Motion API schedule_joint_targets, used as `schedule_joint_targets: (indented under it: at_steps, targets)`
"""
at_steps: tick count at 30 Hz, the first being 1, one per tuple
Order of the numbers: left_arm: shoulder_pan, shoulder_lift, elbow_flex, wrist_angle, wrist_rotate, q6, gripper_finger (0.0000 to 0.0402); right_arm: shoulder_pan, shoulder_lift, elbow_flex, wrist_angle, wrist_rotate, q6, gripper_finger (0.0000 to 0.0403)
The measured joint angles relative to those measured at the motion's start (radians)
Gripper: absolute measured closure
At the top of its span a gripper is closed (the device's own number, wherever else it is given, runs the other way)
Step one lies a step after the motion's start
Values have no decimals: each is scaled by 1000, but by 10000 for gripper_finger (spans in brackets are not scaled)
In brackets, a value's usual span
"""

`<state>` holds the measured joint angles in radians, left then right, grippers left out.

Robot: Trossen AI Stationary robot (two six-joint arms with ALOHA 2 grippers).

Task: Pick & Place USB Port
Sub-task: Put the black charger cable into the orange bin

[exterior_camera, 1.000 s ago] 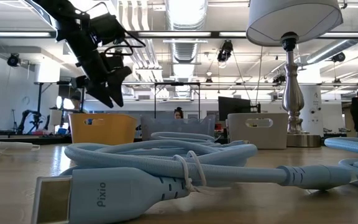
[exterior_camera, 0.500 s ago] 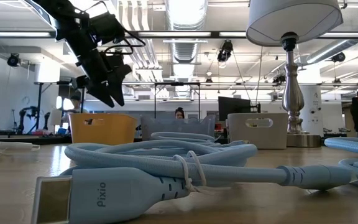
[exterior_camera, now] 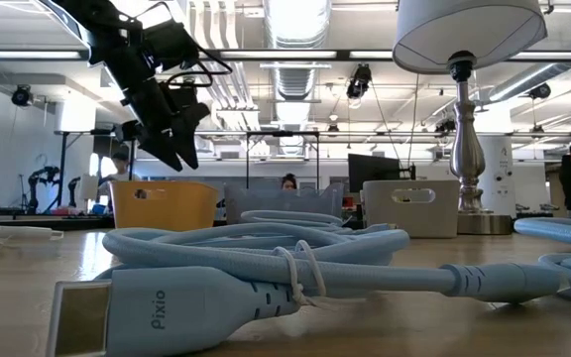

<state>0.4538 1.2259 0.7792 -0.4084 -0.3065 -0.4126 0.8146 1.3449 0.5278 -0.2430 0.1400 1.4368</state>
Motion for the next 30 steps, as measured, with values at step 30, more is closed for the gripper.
schedule_joint_targets:
  at_steps: [30]
  targets:
    - [0, 0, 0, 0, -1, -3, 190, -73, 0, -29, 38, 23, -140, 392]
